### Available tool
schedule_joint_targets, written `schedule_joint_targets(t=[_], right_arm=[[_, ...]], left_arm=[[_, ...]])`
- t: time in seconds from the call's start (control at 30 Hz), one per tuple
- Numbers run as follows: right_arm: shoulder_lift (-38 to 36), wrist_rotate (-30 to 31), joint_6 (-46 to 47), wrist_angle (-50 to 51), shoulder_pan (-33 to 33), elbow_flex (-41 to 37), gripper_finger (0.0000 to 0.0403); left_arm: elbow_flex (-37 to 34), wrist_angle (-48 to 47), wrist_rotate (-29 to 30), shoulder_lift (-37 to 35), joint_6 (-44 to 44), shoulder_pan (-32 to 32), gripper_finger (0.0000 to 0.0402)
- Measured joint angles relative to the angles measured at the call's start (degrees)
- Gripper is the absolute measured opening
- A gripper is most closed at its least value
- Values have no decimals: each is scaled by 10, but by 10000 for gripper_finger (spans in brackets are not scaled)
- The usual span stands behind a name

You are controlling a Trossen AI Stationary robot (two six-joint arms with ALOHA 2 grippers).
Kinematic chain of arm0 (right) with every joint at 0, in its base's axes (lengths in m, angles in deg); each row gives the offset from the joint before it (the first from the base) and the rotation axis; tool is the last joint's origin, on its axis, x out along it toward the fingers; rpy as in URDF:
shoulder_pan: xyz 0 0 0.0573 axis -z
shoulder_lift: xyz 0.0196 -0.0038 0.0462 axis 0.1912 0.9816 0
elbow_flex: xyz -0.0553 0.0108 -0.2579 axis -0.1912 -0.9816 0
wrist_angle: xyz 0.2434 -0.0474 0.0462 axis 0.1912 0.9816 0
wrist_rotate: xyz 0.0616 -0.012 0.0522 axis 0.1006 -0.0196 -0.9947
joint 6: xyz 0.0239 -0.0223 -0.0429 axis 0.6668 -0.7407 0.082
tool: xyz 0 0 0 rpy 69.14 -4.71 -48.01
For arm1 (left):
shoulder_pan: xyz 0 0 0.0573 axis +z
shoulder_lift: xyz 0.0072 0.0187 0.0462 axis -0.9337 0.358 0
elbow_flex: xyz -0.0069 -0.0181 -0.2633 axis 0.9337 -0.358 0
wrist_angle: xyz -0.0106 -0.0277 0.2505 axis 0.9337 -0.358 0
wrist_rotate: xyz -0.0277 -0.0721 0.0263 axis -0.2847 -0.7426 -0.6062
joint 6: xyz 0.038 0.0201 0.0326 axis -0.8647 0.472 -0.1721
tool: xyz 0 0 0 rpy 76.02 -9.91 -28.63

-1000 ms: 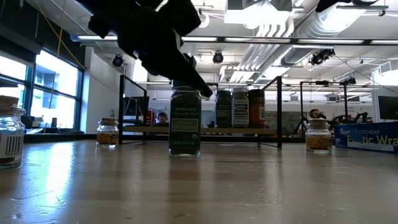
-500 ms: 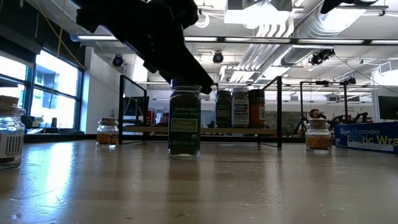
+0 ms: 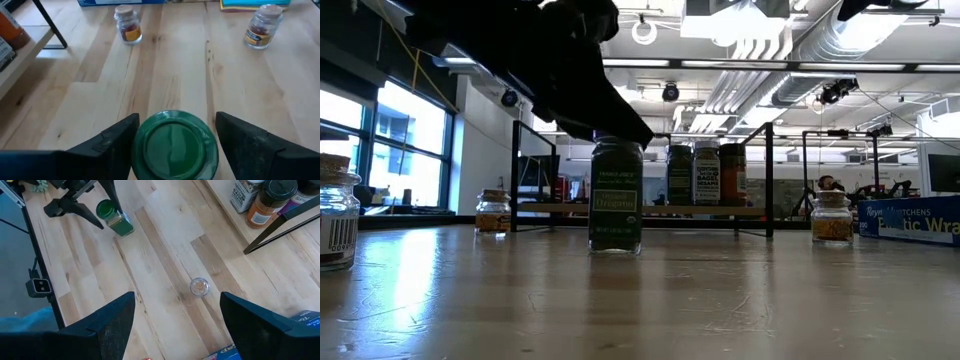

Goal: Shelf spices
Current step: Put the green seasoning bottle on the shelf aligned with the other green seasoning bottles

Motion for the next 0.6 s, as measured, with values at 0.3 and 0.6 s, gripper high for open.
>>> schedule_joint_targets(t=[0.3, 0.6], right_arm=[[0, 14, 0, 0, 0, 0, 287], [0, 41, 0, 0, 0, 0, 287]], left_arm=[[1, -15, -37, -40, 62, 8, 165], [0, -80, -91, -82, 26, 37, 6]])
